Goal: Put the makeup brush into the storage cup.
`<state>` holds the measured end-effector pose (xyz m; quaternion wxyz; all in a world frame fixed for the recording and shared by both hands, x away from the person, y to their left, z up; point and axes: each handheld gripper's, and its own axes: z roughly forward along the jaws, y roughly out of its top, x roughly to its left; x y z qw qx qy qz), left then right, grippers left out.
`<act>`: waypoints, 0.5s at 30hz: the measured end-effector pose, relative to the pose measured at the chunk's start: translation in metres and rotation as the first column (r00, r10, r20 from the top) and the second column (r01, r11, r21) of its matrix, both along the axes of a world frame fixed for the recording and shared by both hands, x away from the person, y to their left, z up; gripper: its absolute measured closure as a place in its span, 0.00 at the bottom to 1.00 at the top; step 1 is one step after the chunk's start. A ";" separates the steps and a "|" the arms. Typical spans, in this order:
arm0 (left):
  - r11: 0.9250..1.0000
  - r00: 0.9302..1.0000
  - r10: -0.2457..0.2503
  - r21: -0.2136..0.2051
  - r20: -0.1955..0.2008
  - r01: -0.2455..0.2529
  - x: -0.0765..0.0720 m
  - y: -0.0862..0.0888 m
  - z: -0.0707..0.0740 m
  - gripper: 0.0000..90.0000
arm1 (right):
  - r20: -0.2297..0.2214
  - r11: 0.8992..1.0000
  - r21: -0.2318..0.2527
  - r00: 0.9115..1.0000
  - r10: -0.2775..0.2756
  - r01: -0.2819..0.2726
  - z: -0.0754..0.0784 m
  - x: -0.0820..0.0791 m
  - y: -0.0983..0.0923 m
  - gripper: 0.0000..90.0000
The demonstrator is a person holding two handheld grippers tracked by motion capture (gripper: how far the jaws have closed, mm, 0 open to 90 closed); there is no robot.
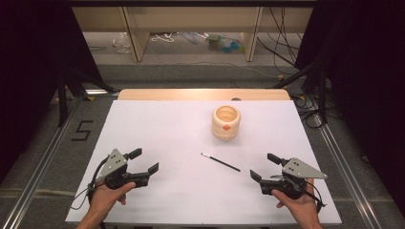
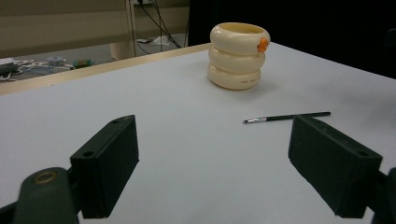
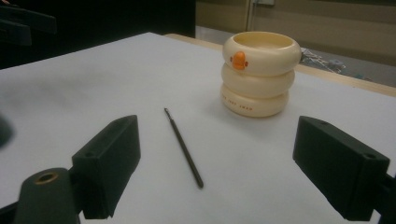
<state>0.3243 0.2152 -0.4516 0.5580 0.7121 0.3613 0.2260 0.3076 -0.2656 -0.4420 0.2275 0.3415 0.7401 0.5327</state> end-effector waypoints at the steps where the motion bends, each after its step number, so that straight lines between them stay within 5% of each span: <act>1: 1.000 1.000 -0.002 0.003 0.000 0.002 0.000 -0.001 0.000 0.18 | 0.004 1.000 -0.011 1.000 0.003 -0.003 0.000 0.000 0.000 0.18; 5: 1.000 1.000 -0.003 0.004 -0.002 0.003 -0.001 0.000 0.000 0.18 | 0.007 1.000 0.008 1.000 0.009 -0.009 -0.001 0.001 0.002 0.18; 11: 1.000 1.000 0.001 -0.001 -0.004 -0.001 -0.001 0.000 0.000 0.18 | 0.025 1.000 -0.030 1.000 0.005 -0.004 0.000 0.003 0.001 0.18; 13: 1.000 1.000 -0.002 0.007 0.000 0.002 -0.001 -0.001 0.000 0.18 | -0.007 0.999 -0.033 1.000 0.001 -0.002 0.001 0.001 0.001 0.18; 15: 1.000 1.000 -0.005 0.014 -0.003 0.005 -0.001 -0.002 -0.001 0.18 | 0.008 1.000 0.005 1.000 0.008 -0.008 0.000 0.003 0.003 0.18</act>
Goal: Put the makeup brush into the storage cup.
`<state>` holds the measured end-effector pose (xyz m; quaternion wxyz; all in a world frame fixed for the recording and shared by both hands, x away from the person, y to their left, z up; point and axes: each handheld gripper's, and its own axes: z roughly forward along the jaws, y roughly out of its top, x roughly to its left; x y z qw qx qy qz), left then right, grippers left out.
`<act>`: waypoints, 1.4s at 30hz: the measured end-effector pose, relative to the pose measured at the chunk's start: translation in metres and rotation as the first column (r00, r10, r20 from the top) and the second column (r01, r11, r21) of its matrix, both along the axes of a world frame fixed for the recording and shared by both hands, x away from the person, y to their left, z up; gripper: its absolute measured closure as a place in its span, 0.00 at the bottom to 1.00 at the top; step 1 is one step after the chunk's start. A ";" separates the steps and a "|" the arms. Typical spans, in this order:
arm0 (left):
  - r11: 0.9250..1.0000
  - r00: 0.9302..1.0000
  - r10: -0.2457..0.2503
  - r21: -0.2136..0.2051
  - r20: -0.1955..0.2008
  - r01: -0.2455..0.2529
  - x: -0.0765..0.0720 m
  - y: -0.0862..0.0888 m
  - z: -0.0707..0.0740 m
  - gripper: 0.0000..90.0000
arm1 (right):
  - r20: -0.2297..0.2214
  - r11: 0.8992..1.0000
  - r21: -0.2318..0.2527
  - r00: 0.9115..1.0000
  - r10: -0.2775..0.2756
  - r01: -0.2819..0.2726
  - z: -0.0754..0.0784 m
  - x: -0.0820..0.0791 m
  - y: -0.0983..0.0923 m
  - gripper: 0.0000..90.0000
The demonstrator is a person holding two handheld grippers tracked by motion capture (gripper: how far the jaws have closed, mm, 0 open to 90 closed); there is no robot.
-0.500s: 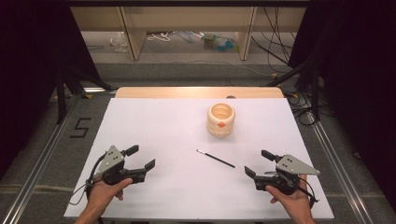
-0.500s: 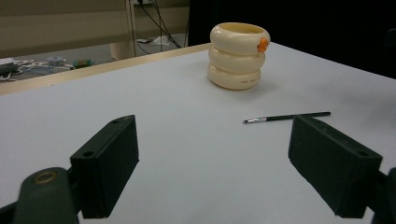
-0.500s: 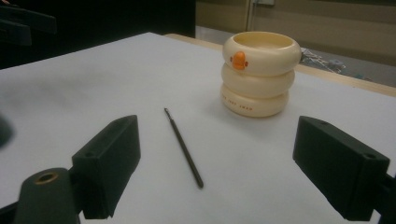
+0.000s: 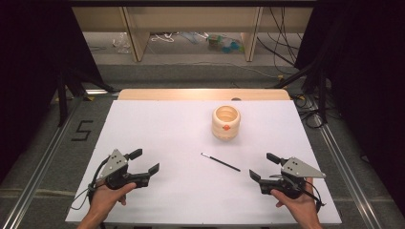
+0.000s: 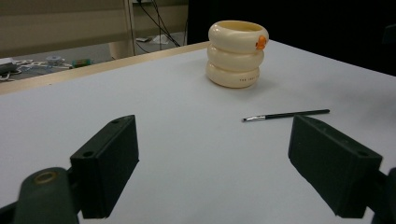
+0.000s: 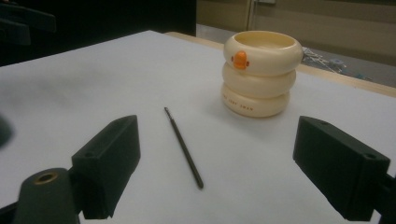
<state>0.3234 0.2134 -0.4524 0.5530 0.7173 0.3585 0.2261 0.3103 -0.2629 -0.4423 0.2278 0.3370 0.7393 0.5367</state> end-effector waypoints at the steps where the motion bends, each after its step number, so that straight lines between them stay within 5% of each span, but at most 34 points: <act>1: 1.000 1.000 -0.009 0.001 0.005 0.009 0.001 0.000 0.000 0.18 | -0.013 1.000 -0.022 1.000 0.002 -0.002 0.003 -0.001 0.000 0.17; 3: 1.000 1.000 -0.006 0.003 0.004 0.006 0.001 0.000 0.000 0.18 | 0.021 0.999 -0.043 1.000 0.003 -0.002 0.004 0.001 0.002 0.18; 9: 1.000 1.000 0.000 -0.005 -0.005 0.000 0.002 -0.001 -0.001 0.18 | 0.019 0.998 -0.055 1.000 0.023 -0.022 0.011 0.004 0.011 0.18; 10: 1.000 1.000 -0.002 -0.003 -0.003 0.002 0.002 -0.002 -0.001 0.18 | 0.027 0.995 -0.097 0.999 0.025 -0.022 0.015 0.006 0.013 0.17; 19: 1.000 1.000 -0.003 -0.002 -0.002 0.002 0.002 -0.001 -0.001 0.18 | -0.047 0.982 -0.172 0.997 0.066 -0.073 0.024 0.018 0.028 0.18; 24: 1.000 1.000 -0.001 0.000 -0.004 0.001 0.002 -0.002 -0.001 0.18 | -0.110 0.956 -0.256 0.987 0.117 -0.142 0.034 0.030 0.041 0.28; 27: 1.000 1.000 -0.003 0.002 -0.004 0.003 0.002 -0.002 -0.001 0.18 | -0.127 0.943 -0.290 0.983 0.129 -0.161 0.038 0.036 0.048 0.24; 42: 1.000 1.000 -0.007 0.003 -0.002 0.007 0.002 -0.002 -0.001 0.18 | -0.217 0.896 -0.375 0.962 0.165 -0.239 0.044 0.065 0.075 0.25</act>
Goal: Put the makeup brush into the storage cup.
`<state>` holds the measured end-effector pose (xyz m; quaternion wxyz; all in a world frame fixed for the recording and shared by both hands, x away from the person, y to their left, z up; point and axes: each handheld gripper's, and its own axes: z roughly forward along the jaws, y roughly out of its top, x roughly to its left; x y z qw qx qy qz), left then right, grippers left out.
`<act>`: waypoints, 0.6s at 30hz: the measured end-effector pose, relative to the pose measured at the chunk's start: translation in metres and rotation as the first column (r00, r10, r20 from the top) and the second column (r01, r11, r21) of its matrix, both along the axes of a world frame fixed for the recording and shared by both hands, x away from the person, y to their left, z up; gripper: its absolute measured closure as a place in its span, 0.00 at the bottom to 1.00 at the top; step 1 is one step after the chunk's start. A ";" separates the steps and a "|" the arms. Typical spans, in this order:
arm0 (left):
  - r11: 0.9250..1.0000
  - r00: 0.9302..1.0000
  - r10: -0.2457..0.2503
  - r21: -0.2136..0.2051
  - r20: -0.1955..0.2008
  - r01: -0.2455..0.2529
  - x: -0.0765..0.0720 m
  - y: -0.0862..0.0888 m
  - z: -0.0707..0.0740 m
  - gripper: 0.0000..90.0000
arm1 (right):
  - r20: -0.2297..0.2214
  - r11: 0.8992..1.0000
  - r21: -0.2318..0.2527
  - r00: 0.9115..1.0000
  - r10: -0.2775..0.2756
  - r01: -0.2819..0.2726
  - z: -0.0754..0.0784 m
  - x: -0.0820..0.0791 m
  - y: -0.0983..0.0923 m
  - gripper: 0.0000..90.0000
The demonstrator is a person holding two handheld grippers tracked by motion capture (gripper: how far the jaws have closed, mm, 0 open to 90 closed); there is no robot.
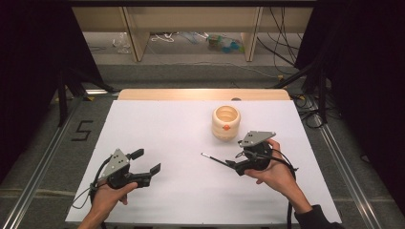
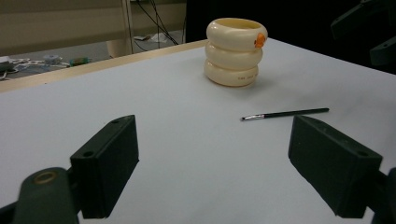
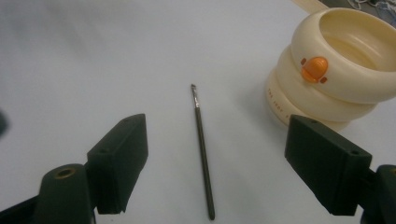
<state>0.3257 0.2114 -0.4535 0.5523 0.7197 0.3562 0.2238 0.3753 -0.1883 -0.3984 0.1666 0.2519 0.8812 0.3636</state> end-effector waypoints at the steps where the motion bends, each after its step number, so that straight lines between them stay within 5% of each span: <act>1: 1.000 1.000 0.000 0.000 0.000 0.000 0.000 0.000 0.000 0.18 | -0.006 1.000 -0.014 1.000 0.011 -0.011 0.000 0.004 0.004 0.25; 14: 1.000 1.000 0.000 -0.004 -0.001 0.000 0.000 0.000 0.000 0.18 | -0.092 0.997 -0.075 0.995 0.027 -0.034 -0.004 0.022 0.026 0.27; 18: 1.000 1.000 0.003 -0.007 -0.003 -0.003 0.000 0.000 0.000 0.18 | -0.087 0.996 -0.086 0.996 0.031 -0.038 -0.006 0.026 0.031 0.29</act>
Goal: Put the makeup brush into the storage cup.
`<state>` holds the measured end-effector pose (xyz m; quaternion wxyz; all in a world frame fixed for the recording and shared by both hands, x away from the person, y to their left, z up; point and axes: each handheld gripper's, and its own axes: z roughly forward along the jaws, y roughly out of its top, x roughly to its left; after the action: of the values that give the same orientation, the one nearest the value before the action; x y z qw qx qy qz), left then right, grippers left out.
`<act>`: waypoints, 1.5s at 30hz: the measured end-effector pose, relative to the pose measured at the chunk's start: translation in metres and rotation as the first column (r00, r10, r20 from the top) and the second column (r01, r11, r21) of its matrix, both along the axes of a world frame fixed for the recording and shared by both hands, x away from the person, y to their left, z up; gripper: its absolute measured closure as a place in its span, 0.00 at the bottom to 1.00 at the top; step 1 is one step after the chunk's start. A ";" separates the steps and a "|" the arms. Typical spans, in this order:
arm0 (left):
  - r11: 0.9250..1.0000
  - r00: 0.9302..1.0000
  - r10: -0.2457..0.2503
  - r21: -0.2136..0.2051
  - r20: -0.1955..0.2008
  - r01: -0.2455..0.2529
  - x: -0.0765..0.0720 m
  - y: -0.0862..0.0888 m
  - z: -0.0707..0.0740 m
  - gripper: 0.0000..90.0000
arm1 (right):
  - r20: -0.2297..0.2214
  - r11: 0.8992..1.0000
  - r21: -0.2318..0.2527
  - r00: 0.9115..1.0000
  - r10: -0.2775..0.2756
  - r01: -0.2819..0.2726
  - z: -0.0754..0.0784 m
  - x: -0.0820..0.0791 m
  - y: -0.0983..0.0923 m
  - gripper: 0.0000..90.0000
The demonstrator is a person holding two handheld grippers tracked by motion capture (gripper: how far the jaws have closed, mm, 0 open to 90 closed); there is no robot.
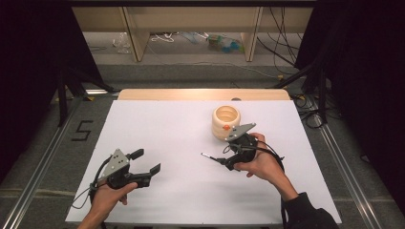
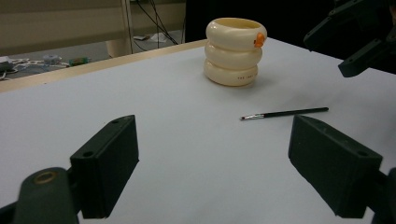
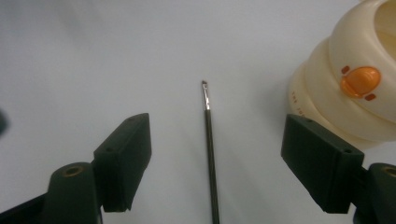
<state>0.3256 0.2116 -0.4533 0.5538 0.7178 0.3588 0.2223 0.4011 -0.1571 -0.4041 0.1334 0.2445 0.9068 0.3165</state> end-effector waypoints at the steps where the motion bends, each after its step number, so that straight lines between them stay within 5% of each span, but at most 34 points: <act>1: 1.000 1.000 -0.001 -0.001 0.000 0.001 0.000 0.000 0.000 0.18 | -0.018 1.000 -0.013 1.000 0.007 -0.008 -0.003 0.002 0.004 0.30; 15: 1.000 1.000 -0.008 0.003 -0.002 0.008 0.000 0.000 0.000 0.18 | -0.099 0.990 -0.131 0.994 0.035 -0.048 -0.021 0.023 0.025 0.33; 45: 1.000 1.000 -0.011 0.004 -0.004 0.011 0.000 -0.001 0.000 0.18 | -0.236 0.978 -0.200 0.972 0.015 -0.064 -0.045 0.045 0.039 0.55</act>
<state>0.3252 0.2102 -0.4535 0.5531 0.7211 0.3555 0.2187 0.4464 -0.1184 -0.4493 0.0444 0.2467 0.9487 0.1926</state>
